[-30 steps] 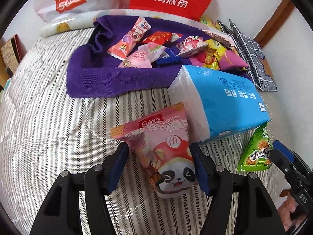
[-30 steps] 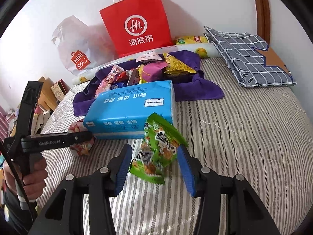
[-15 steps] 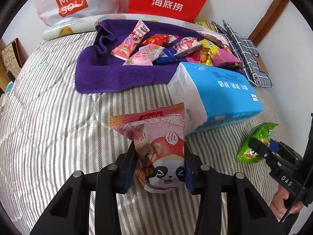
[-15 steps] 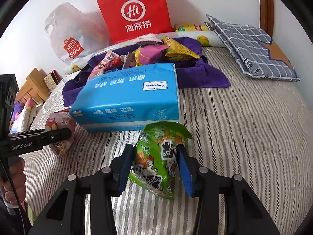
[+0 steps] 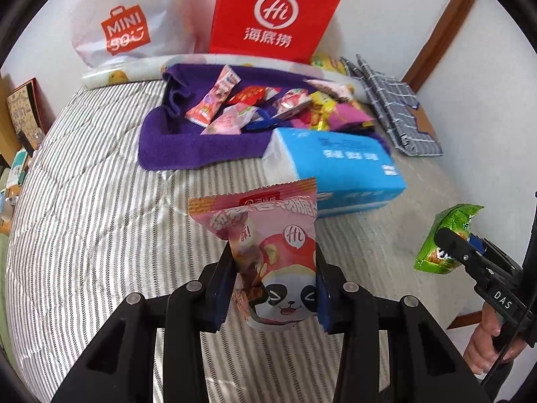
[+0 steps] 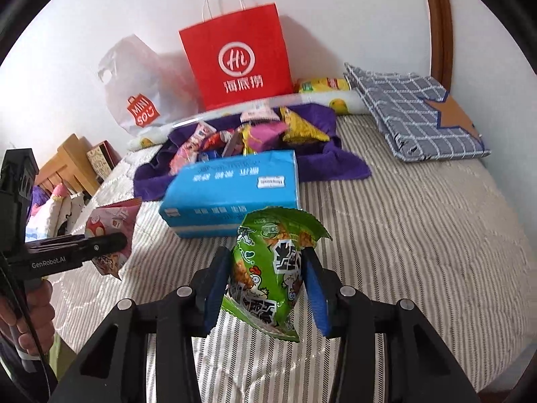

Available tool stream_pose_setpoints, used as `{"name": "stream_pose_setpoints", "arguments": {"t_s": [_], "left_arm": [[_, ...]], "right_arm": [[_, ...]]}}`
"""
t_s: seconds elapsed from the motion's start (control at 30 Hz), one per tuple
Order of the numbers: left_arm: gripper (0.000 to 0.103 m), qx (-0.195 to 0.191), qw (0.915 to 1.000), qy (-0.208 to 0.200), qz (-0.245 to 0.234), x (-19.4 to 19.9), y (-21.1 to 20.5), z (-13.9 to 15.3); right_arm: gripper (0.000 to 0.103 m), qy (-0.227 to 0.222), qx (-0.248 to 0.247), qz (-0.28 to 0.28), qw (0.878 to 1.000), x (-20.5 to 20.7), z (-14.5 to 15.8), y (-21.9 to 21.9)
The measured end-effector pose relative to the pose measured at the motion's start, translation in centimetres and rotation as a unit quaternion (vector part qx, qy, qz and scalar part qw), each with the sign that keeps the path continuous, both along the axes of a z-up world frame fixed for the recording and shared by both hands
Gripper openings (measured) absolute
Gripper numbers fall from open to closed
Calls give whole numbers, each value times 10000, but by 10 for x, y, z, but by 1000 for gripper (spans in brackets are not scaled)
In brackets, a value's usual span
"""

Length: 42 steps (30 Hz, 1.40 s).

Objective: Organize snacks
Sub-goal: 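Grasp the panda-print pink bag with the left tool while the right tool holds the green bag, then carry both held bags over the purple towel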

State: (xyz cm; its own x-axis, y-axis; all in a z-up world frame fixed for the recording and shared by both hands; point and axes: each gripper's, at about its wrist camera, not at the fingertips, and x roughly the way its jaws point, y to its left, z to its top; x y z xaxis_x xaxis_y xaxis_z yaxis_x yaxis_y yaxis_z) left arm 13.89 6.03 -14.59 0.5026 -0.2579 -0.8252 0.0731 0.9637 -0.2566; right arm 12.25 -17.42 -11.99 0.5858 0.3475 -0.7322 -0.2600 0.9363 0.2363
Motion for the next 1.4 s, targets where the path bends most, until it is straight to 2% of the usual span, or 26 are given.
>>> {"name": "stream_pose_setpoints", "arguments": {"t_s": [0.27, 0.7, 1.03, 1.4], "left_arm": [[41, -163, 9991, -300, -247, 7, -22, 29], [41, -318, 9968, -604, -408, 49, -32, 65], [41, -212, 9966, -747, -265, 101, -13, 80], [41, -138, 9968, -785, -69, 164, 11, 82]], "right_arm": [[41, -367, -53, -38, 9993, 5, 38, -3], [42, -704, -74, -26, 9975, 53, 77, 4], [42, -809, 79, 135, 9966, 114, 83, 31], [42, -802, 317, 241, 9960, 185, 72, 53]]}}
